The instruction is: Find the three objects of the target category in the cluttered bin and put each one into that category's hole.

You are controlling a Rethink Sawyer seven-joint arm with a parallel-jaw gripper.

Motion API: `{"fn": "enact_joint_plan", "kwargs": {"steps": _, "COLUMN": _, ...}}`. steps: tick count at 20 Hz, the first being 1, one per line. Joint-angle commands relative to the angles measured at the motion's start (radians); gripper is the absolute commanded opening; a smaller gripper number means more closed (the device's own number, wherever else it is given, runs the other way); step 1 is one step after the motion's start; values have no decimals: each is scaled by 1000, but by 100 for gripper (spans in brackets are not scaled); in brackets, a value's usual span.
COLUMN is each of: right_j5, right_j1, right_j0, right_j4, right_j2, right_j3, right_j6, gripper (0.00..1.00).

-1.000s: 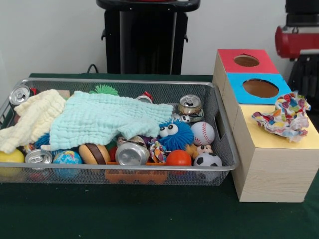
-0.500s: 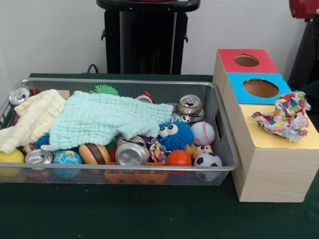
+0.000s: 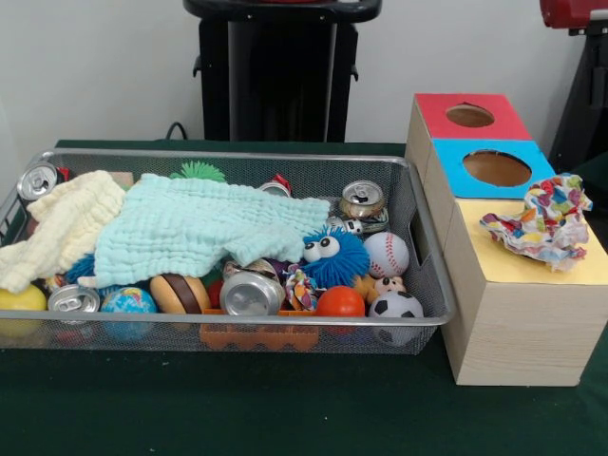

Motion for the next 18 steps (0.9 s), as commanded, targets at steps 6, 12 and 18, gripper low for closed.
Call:
{"fn": "enact_joint_plan", "kwargs": {"steps": 6, "right_j5": -49, "right_j1": 68, "right_j0": 11, "right_j4": -47, "right_j2": -9, "right_j3": 83, "right_j6": 188, "gripper": 0}}
{"fn": "enact_joint_plan", "kwargs": {"steps": 12, "right_j5": -65, "right_j1": 92, "right_j0": 29, "right_j4": -49, "right_j2": -34, "right_j3": 69, "right_j6": 198, "gripper": 0}}
{"fn": "enact_joint_plan", "kwargs": {"steps": 18, "right_j5": -126, "right_j1": 142, "right_j0": 53, "right_j4": -51, "right_j2": -68, "right_j3": 66, "right_j6": 213, "gripper": 0}}
